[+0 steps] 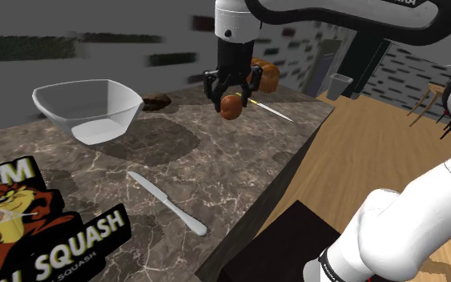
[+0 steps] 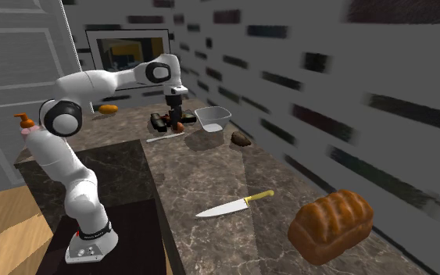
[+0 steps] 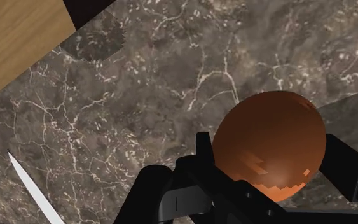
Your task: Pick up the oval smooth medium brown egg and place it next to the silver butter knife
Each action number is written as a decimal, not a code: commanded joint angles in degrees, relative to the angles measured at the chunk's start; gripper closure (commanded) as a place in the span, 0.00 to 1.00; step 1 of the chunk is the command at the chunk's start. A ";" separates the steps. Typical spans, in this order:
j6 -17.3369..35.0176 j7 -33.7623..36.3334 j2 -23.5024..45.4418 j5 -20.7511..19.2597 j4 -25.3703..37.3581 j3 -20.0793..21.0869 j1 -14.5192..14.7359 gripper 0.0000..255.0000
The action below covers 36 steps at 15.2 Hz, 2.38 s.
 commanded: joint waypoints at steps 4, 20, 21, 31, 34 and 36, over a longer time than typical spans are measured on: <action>-1.55 6.75 -1.30 1.80 -0.62 4.10 2.75 1.00; -6.90 32.24 7.12 3.37 9.56 20.00 11.99 1.00; -7.32 34.12 8.42 2.96 10.85 21.11 12.76 1.00; -2.41 38.34 9.64 3.01 6.57 23.09 14.53 1.00; 0.07 38.17 8.89 3.45 3.52 22.91 14.40 1.00; 1.70 38.11 8.49 3.68 1.59 22.81 14.35 1.00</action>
